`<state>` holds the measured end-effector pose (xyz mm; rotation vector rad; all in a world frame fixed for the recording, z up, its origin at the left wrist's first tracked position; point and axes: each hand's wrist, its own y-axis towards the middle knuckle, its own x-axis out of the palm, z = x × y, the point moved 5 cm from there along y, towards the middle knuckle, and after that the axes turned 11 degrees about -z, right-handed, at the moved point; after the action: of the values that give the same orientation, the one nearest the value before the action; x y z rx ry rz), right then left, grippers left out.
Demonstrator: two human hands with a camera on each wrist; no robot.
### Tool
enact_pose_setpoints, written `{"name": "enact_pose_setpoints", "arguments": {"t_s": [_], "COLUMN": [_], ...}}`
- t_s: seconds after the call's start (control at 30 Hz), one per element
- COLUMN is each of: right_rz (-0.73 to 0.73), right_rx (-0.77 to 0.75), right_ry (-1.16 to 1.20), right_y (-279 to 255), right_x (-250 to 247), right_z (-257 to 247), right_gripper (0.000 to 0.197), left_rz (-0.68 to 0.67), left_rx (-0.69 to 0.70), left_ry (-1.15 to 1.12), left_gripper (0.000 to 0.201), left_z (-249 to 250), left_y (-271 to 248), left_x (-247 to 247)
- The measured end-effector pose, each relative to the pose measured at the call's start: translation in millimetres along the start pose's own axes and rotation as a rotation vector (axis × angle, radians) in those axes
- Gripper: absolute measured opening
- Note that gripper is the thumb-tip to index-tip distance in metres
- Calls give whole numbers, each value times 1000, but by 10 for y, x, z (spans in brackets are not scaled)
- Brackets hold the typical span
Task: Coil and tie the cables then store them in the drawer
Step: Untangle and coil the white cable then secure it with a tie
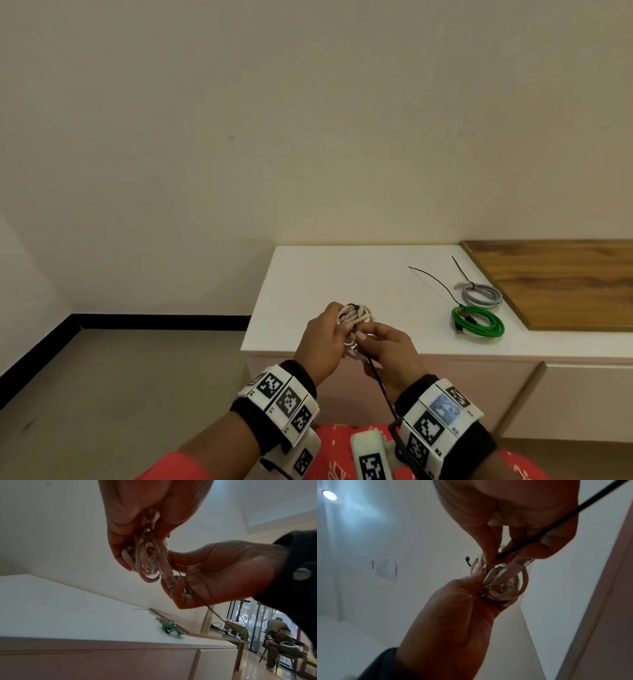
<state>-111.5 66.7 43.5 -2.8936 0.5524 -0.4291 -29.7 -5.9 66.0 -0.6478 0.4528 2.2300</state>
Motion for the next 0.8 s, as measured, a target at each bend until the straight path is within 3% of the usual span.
{"name": "enact_pose_setpoints", "arguments": {"t_s": [0.17, 0.27, 0.5, 0.57, 0.63, 0.73, 0.8], "right_rz": [-59, -94, -180, -171, -140, -162, -182], "right_rx": [-62, -105, -268, -371, -485, -567, -546], "right_ry": [-187, -231, -249, -329, -405, -418, -303], "right_y": [-101, -158, -348, -416, -479, -506, -490], "right_x": [17, 7, -8, 7, 20, 35, 51], "right_z": [-50, -50, -173, -255, -360, -458, -518], "right_gripper": [13, 4, 36, 29, 8, 17, 7], "left_rz": [24, 44, 67, 63, 47, 11, 6], "left_rx": [-17, -32, -49, -37, -26, -6, 22], "left_ry": [35, 53, 42, 22, -11, -51, -71], "left_gripper": [26, 23, 14, 13, 13, 15, 13], "left_z": [-50, -109, -164, -139, -110, -46, -22], "left_y": [21, 41, 59, 51, 43, 20, 18], "left_x": [-65, -116, -177, -178, -151, -91, -53]}}
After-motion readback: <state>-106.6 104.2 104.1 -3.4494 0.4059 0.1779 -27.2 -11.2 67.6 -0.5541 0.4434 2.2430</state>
